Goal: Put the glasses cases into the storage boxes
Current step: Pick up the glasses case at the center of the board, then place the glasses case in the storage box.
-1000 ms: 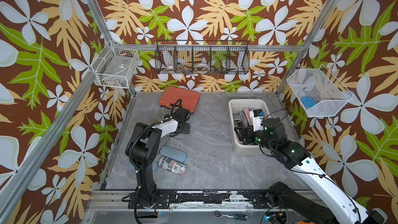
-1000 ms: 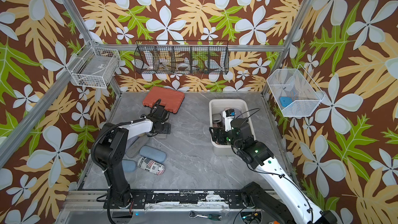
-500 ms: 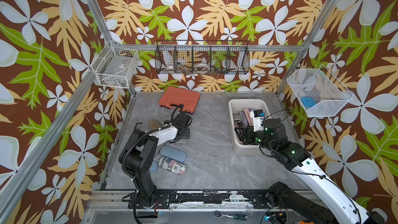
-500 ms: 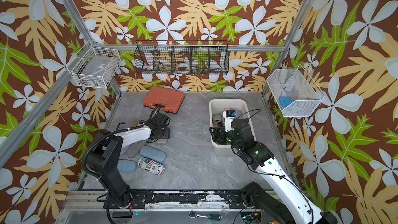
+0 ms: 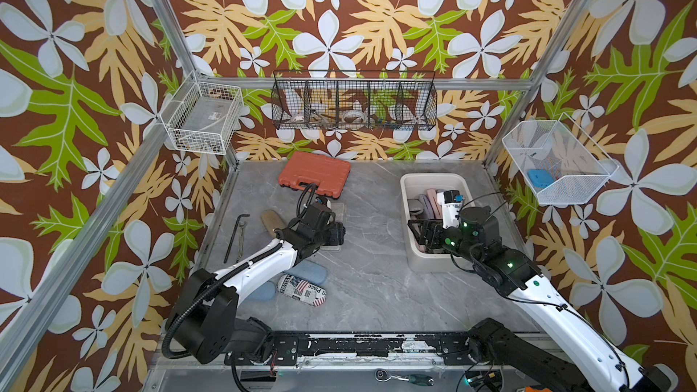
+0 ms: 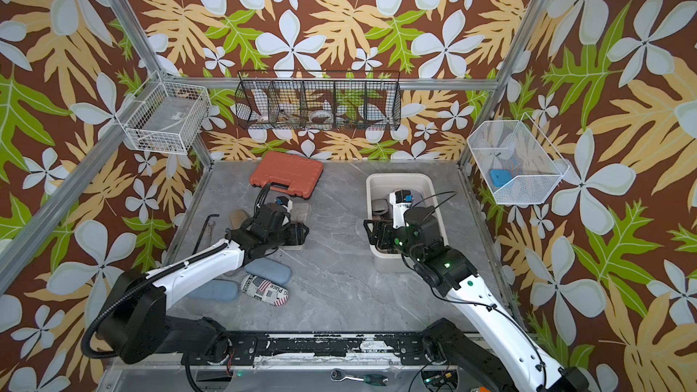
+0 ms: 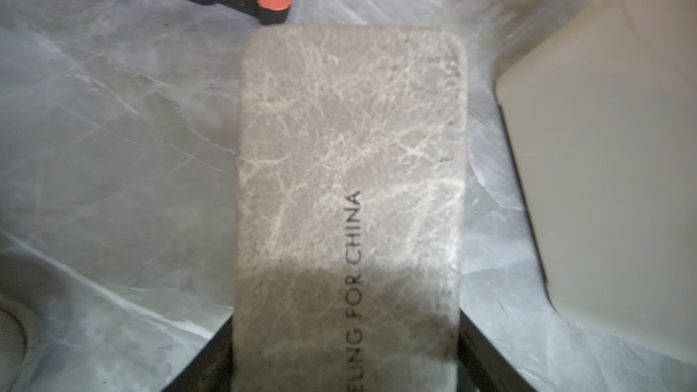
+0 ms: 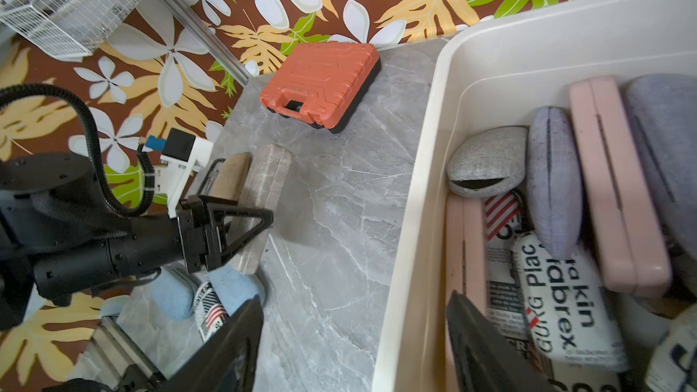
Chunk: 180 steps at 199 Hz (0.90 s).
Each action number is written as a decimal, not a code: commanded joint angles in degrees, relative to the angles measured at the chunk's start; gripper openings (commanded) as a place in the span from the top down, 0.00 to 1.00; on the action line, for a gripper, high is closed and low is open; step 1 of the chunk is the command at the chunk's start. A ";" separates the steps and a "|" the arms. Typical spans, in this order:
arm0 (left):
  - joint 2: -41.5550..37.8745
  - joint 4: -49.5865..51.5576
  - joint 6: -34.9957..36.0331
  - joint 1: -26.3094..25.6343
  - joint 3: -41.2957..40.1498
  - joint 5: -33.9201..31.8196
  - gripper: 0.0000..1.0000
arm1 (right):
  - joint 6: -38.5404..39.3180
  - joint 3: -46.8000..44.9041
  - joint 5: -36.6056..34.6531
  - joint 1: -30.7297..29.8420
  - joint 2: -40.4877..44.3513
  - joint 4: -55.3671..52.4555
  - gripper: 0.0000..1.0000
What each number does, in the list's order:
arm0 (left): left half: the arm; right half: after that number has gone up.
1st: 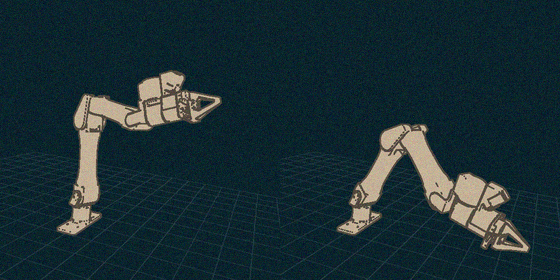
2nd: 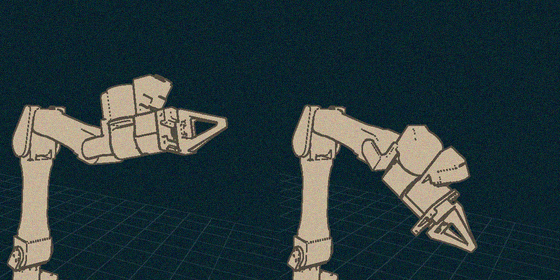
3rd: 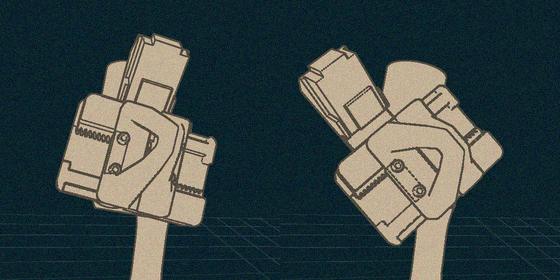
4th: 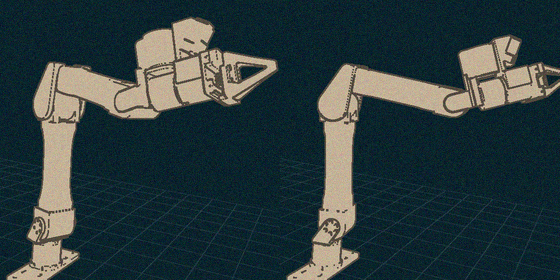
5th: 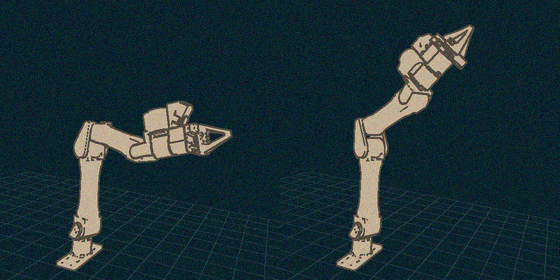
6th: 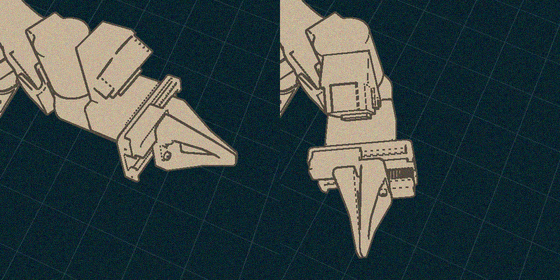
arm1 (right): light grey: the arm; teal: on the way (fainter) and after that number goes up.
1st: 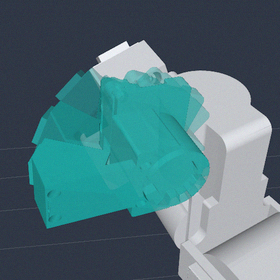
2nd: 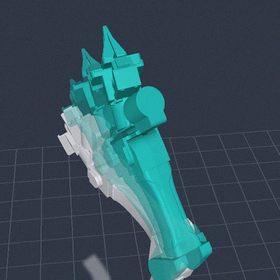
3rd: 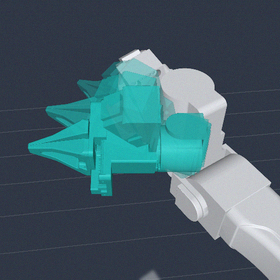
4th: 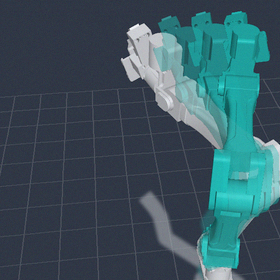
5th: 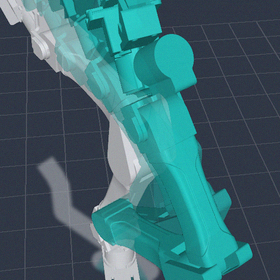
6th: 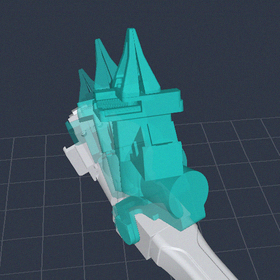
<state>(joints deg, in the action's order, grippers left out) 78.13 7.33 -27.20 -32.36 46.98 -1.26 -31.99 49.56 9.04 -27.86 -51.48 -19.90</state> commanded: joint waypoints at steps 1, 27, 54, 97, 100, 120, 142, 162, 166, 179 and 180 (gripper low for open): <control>-3.31 -6.69 -1.70 -2.21 -1.88 1.26 0.52 | -4.70 -0.60 2.16 0.00 -0.86 5.01 0.25; -7.52 -10.69 -3.25 -4.78 -5.11 1.42 0.51 | -7.76 -0.85 3.58 0.00 -2.18 7.47 0.25; -11.22 -16.08 -5.97 -7.02 -8.25 2.60 0.51 | -11.19 -0.86 5.82 -0.09 -4.07 10.36 0.27; -12.15 -21.98 -9.93 -12.85 -9.57 1.97 0.51 | -13.68 1.97 5.87 -5.12 -10.70 14.16 0.39; -12.05 -22.36 -10.09 -13.28 -9.54 1.77 0.51 | -13.57 2.41 5.70 -5.77 -11.40 14.18 0.39; -11.53 -24.24 -10.43 -15.84 -9.38 1.31 0.51 | -12.89 5.32 4.41 -9.12 -15.41 14.32 0.39; -11.16 -23.89 -10.42 -16.98 -8.41 1.17 0.51 | -14.20 5.81 4.99 -10.20 -17.85 16.97 0.36; -11.72 -23.69 -10.15 -17.21 -8.13 1.26 0.51 | -14.98 6.33 5.47 -10.68 -19.95 17.98 0.35; -11.81 -23.68 -10.15 -17.21 -8.13 1.26 0.50 | -15.01 6.46 5.55 -10.87 -20.33 18.12 0.36; -12.14 -23.68 -10.15 -17.26 -8.22 1.43 0.50 | -15.15 7.01 5.77 -11.46 -21.25 18.34 0.41; -12.13 -23.68 -10.15 -17.23 -8.22 1.43 0.50 | -15.14 7.07 5.79 -11.49 -21.31 18.37 0.42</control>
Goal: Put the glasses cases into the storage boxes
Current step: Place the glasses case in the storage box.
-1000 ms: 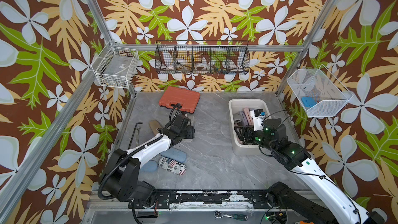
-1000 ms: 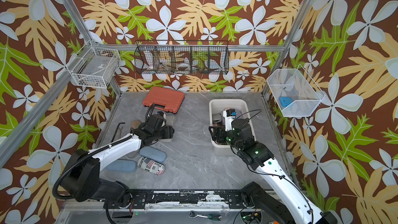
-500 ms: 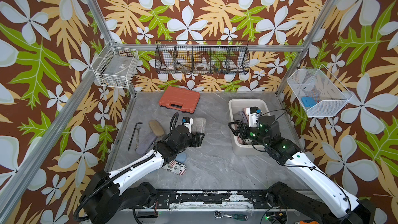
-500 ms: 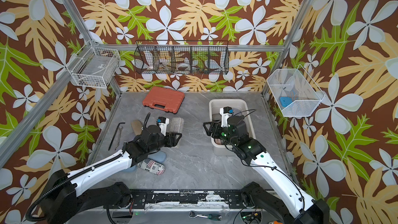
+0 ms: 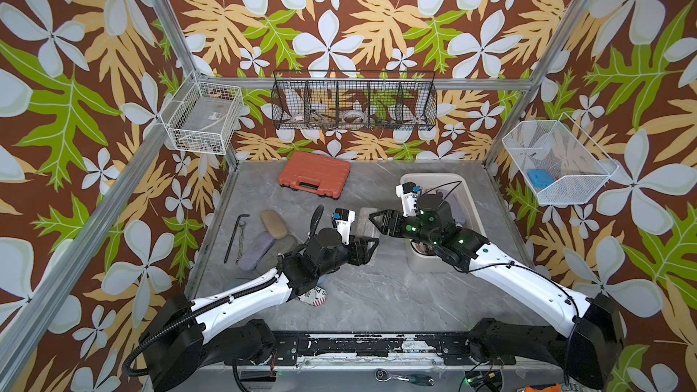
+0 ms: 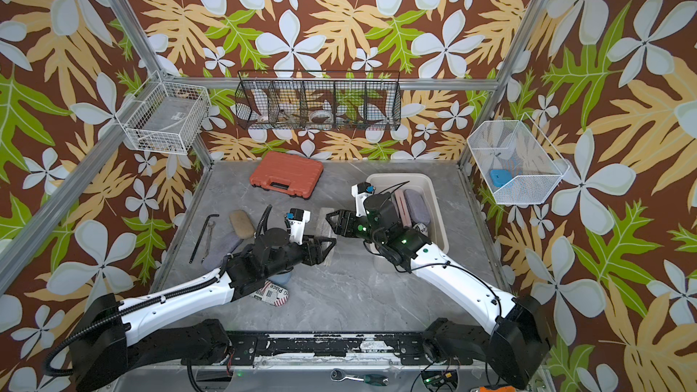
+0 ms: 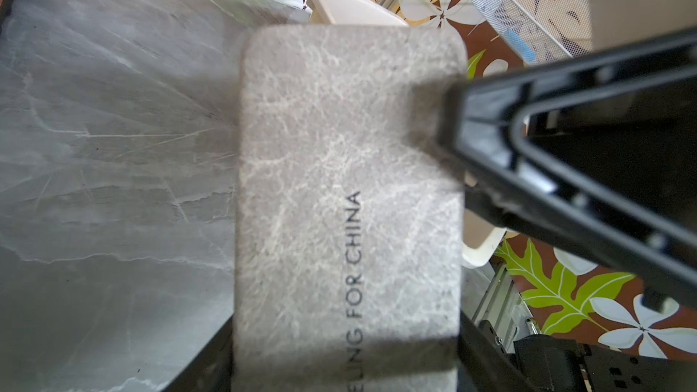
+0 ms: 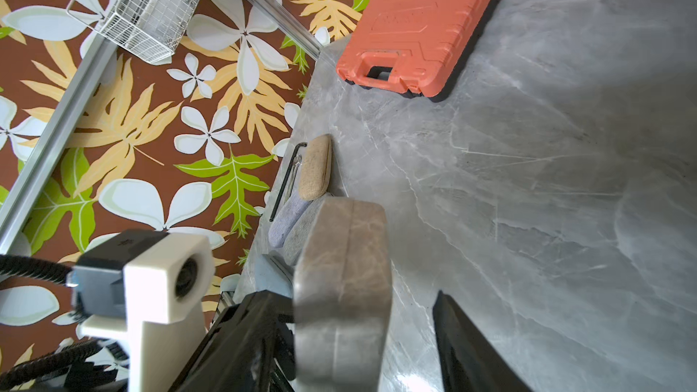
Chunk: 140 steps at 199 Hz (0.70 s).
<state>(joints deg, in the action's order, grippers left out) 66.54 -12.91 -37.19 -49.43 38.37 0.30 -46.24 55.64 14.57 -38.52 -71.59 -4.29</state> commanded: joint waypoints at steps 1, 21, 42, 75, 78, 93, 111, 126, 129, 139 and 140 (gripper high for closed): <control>-0.54 -3.44 -0.16 -0.15 0.39 -0.12 0.50 | -0.88 1.02 0.23 -0.88 -1.24 2.78 0.42; -0.48 -3.53 -0.08 -0.14 0.32 0.13 0.50 | -0.65 1.82 0.30 -1.55 -1.99 2.58 0.54; -0.02 -3.79 0.09 -0.14 0.13 0.41 0.49 | -0.39 2.09 0.37 -1.56 -2.04 2.24 0.66; 0.52 -3.90 -0.19 -0.14 0.39 0.23 0.39 | -0.04 2.16 0.37 -1.64 -1.53 2.33 0.74; 0.52 -3.88 -0.32 -0.14 0.31 -0.10 0.37 | 0.00 2.26 0.35 -1.64 -1.53 2.24 0.74; 0.13 -3.66 -0.78 -0.14 0.15 -1.79 0.28 | 0.23 2.65 -0.24 -1.63 -1.38 1.72 0.74; -0.94 -2.79 -0.71 -0.18 0.02 -3.37 0.00 | 2.63 4.42 -2.59 -1.73 -1.34 -0.96 0.75; -2.42 -2.24 -0.64 -0.14 -0.68 -3.86 0.00 | 6.38 7.22 -6.90 -1.73 -0.94 -5.22 0.75; -2.79 -2.15 -0.62 -0.14 -0.85 -3.88 0.00 | 7.00 7.69 -7.59 -1.67 -0.84 -5.78 0.75; -4.39 -1.51 -0.70 -0.14 -1.63 -4.34 0.00 | 9.24 9.52 -9.32 -1.64 -0.54 -7.79 0.75; -4.53 -1.42 -0.70 -0.14 -1.72 -4.43 0.00 | 9.50 9.73 -9.53 -1.64 -0.51 -8.03 0.75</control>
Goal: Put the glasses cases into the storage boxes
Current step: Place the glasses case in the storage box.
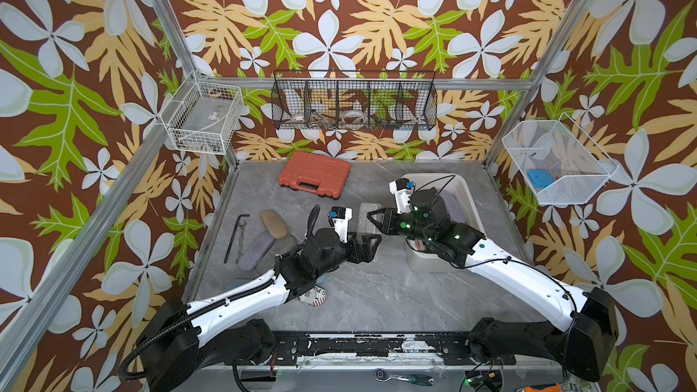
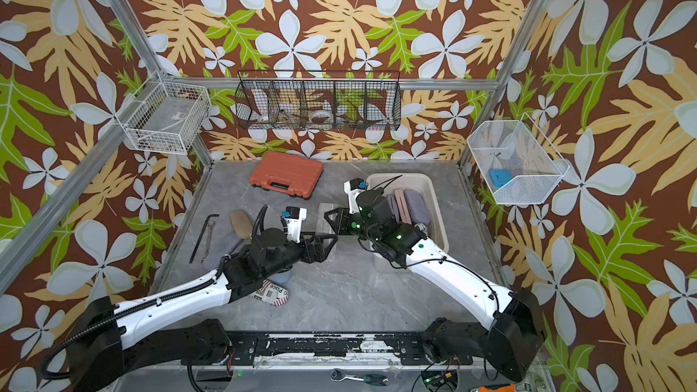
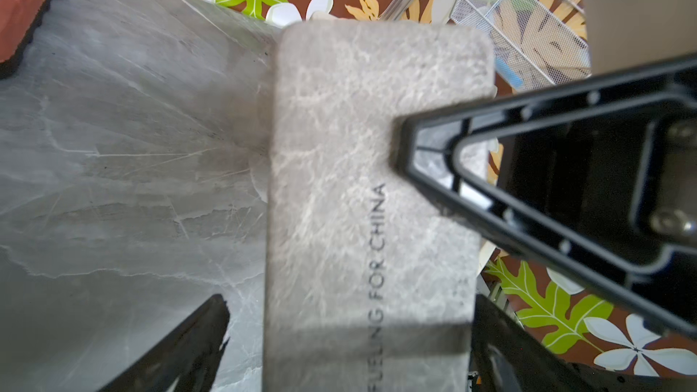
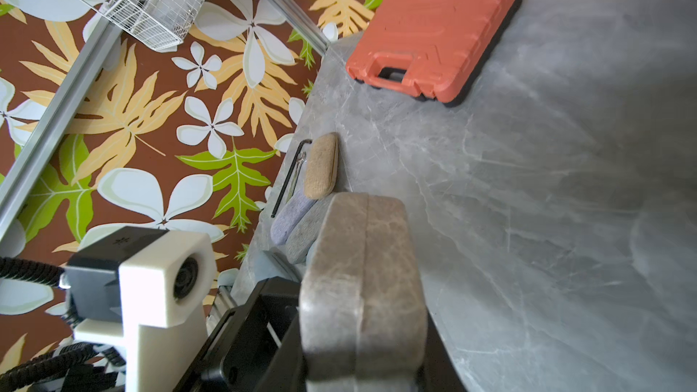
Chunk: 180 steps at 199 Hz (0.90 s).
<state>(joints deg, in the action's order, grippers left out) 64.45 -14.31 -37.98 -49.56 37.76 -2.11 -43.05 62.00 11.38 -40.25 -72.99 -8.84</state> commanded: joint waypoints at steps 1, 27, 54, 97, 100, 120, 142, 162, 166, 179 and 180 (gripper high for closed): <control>-2.59 0.11 0.05 -0.01 -1.15 -2.07 0.00 | 6.62 3.64 -6.57 0.08 0.90 -3.74 0.75; -9.04 2.06 -1.38 -0.01 -4.66 -6.39 0.00 | 11.77 9.30 -12.67 0.67 0.92 -10.16 0.75; -16.83 3.55 -4.09 -0.01 -10.49 -13.61 0.00 | 15.74 13.21 -17.00 2.98 1.75 -15.29 0.75; -26.01 6.54 -5.48 -0.01 -16.97 -17.28 0.00 | 20.44 16.65 -21.21 8.89 4.31 -22.69 0.75; -26.48 6.62 -5.60 -0.01 -17.38 -17.45 0.00 | 20.71 16.86 -21.28 9.43 4.47 -23.15 0.75; -28.47 6.36 -6.47 -0.01 -19.69 -18.35 0.00 | 22.71 16.04 -23.05 11.11 6.22 -24.61 0.75; -29.28 5.69 -6.51 -0.01 -20.79 -18.37 0.00 | 23.66 12.36 -23.78 11.20 8.85 -23.81 0.75; -28.75 5.44 -5.98 -0.01 -20.55 -18.62 0.00 | 22.40 7.87 -23.19 11.30 11.30 -21.76 0.75; -28.56 5.38 -5.94 -0.01 -20.47 -18.56 0.00 | 22.23 7.14 -23.01 11.24 11.52 -21.75 0.75; -27.84 5.04 -5.63 -0.01 -20.03 -18.33 0.00 | 21.86 4.81 -22.76 11.28 12.03 -21.49 0.75; -27.73 5.02 -5.58 -0.01 -19.97 -18.35 0.00 | 21.86 4.59 -22.74 11.31 12.06 -21.44 0.75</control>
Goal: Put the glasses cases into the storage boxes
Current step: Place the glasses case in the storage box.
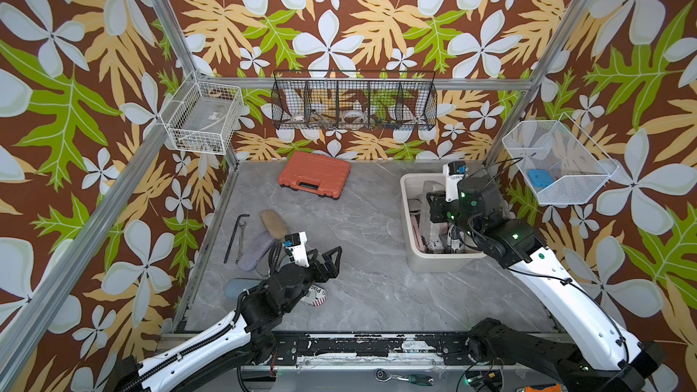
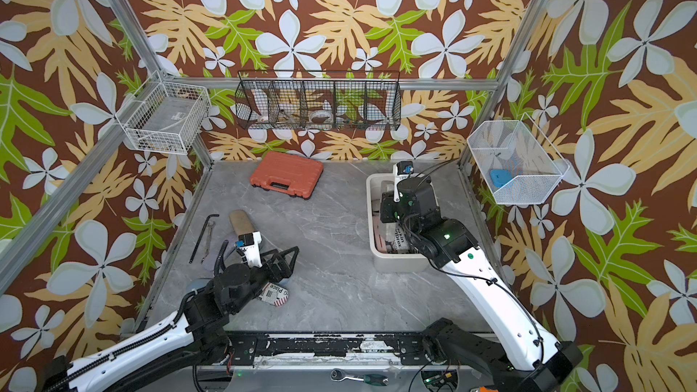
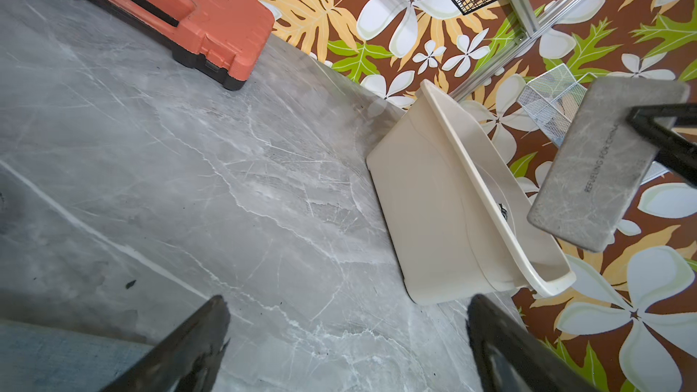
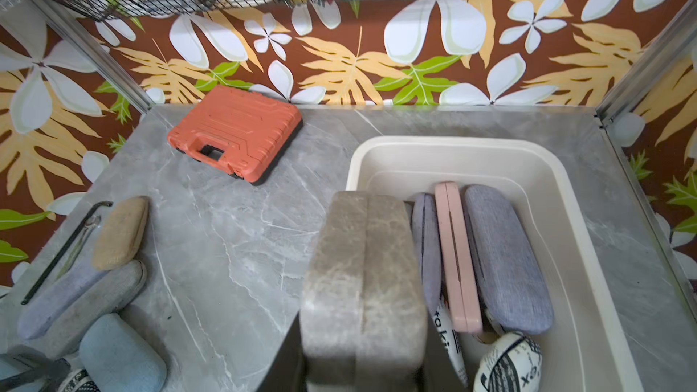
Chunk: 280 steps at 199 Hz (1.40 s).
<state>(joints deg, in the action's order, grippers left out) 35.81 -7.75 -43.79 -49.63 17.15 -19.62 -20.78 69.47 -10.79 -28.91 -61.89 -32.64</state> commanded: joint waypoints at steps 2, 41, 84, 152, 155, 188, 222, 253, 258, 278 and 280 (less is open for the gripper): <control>1.03 -1.56 0.25 0.06 0.72 -0.81 0.00 | -0.41 -3.28 -0.58 -0.06 1.04 2.44 0.75; 2.77 -2.71 0.13 0.06 1.31 0.51 0.00 | -0.28 -11.25 1.09 -0.08 3.23 5.36 0.75; 2.98 -2.37 -0.77 0.06 1.14 0.99 0.00 | -0.48 -16.34 3.22 -0.01 2.24 7.68 0.75; 1.98 -0.97 -1.45 0.06 1.27 1.18 0.00 | -1.19 -17.29 5.17 0.21 -3.23 9.26 0.72; 1.99 -0.98 -1.47 0.04 1.23 1.21 0.00 | -1.27 -17.27 4.90 0.45 -3.47 9.07 0.72; 2.24 -0.88 -1.58 0.06 1.22 1.43 0.00 | -0.82 -17.00 6.59 4.35 -5.20 6.80 0.65; 2.90 -0.95 -1.57 0.06 1.53 1.70 0.00 | 0.19 -17.44 7.33 7.96 -2.59 6.13 0.55; 4.23 -1.48 -1.48 0.06 2.18 1.91 0.00 | -0.74 -17.31 8.26 11.69 -2.71 4.32 0.53; 4.50 -1.56 -1.47 0.06 2.27 2.02 0.00 | -1.00 -17.58 8.24 11.91 -2.71 4.41 0.53; 5.51 -1.85 -1.50 0.06 2.62 2.29 0.00 | -1.49 -19.08 8.89 12.43 -3.19 5.33 0.53; 5.56 -1.79 -1.48 0.06 2.69 2.37 0.00 | -1.53 -19.17 8.90 12.39 -3.34 5.31 0.53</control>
<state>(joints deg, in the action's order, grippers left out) 40.58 -8.05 -45.12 -49.63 19.14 -17.69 -21.06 51.24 -3.09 -16.80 -64.64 -26.81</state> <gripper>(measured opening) 0.998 0.472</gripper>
